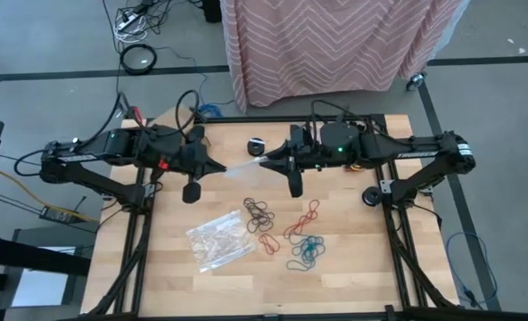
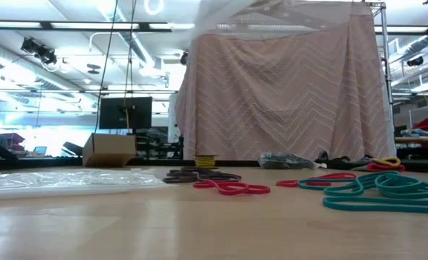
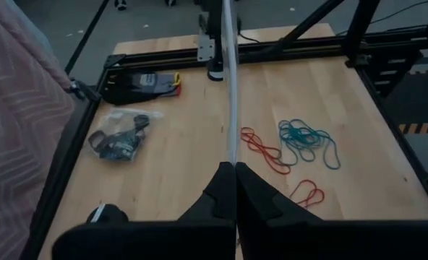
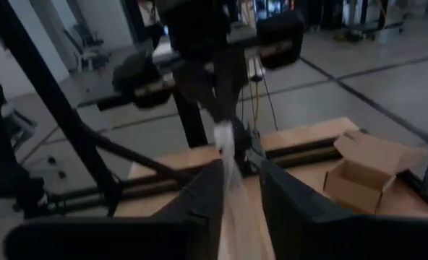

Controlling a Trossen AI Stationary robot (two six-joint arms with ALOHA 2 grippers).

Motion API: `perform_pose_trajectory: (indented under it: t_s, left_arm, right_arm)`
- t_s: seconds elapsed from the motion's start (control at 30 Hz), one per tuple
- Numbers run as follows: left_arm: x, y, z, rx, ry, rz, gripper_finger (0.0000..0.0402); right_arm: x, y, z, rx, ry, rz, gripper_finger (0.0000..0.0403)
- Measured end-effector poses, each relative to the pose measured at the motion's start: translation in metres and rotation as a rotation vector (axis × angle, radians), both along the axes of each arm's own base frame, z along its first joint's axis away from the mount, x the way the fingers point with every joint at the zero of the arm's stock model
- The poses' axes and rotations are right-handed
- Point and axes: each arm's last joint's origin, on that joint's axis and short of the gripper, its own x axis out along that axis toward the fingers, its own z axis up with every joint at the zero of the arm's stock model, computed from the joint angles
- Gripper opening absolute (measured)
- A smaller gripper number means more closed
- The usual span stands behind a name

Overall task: Sort rubber bands
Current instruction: Open the transparent zip bag

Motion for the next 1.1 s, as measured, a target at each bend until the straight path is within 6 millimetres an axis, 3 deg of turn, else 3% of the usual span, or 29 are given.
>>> perform_pose_trajectory:
  t_s: [0.23, 0.6, 0.87, 1.1]
  left_arm:
    - [-0.001, 0.0, 0.001, 0.006, -0.005, 0.011, 0.0]
    - [0.0, 0.001, 0.003, 0.021, -0.026, 0.041, 0.0007]
    - [0.002, 0.009, 0.014, 0.141, -0.141, 0.269, 0.0038]
    - [0.005, 0.01, 0.026, 0.176, -0.26, 0.322, 0.006]
  right_arm:
    - [-0.011, 0.001, 0.001, 0.009, 0.057, 0.038, 0.0004]
    - [-0.012, -0.001, -0.002, 0.036, 0.084, -0.049, 0.0001]
    - [-0.012, -0.002, 0.0, 0.042, 0.061, -0.085, 0.0]
    - [-0.012, -0.004, 0.0, 0.036, 0.061, -0.16, 0.0]
